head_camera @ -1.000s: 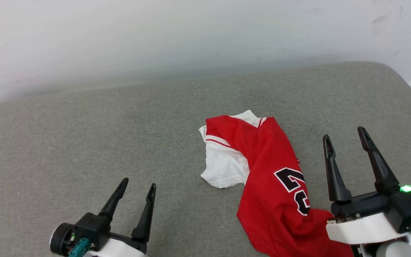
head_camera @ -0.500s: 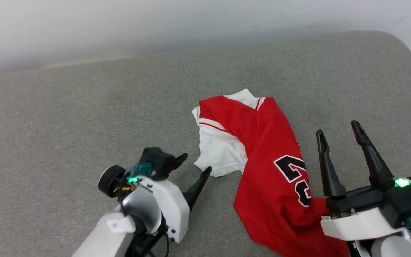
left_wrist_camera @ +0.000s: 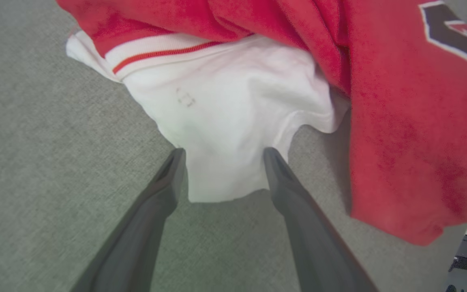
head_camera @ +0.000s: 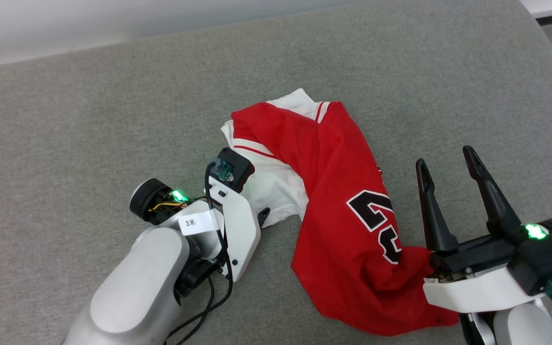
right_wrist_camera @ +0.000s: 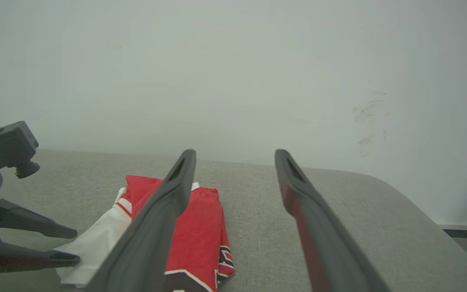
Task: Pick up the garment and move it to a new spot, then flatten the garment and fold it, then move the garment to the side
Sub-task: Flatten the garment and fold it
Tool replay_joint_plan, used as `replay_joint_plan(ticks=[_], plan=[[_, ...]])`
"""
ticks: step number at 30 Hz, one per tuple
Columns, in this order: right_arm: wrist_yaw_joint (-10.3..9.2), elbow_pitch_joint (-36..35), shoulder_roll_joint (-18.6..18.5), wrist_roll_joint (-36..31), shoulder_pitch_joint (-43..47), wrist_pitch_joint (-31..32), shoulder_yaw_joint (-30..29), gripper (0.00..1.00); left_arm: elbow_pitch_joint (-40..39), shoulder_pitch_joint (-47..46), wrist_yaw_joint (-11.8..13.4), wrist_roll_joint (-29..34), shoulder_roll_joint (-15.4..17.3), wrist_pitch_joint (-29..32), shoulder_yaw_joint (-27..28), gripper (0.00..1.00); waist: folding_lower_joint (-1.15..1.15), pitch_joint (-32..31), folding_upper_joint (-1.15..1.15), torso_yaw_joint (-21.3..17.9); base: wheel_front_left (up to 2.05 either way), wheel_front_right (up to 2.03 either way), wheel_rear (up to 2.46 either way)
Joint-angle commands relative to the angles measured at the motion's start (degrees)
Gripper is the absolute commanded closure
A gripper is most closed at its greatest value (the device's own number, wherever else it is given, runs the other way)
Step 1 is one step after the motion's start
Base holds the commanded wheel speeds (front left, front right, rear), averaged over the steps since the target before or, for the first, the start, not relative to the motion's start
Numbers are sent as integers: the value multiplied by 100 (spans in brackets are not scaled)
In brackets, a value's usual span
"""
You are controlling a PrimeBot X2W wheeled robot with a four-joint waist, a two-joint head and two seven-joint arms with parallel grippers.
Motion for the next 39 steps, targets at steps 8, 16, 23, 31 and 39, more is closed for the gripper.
replay_joint_plan(ticks=[8,16,23,31,39], plan=[[-4,-34,15,90,-179,-12,-28,0,737,-66,-27,35,34,342,-307,100,-1,280,0,-108,0,0,0],[-4,126,15,-88,-4,-12,-49,0,445,238,96,0,114,-427,-187,100,-1,-234,0,283,0,0,0],[-4,213,15,-175,167,-12,-56,0,-31,603,338,32,611,-897,204,100,-1,-694,0,557,0,0,0],[-4,252,14,-179,266,-12,-64,0,-360,1220,812,-210,1731,-1306,1282,100,-1,-876,0,770,0,0,0],[-4,264,14,-126,247,-11,-46,0,-129,1843,1063,-499,2057,-1528,1793,100,-1,-860,0,741,0,0,0]])
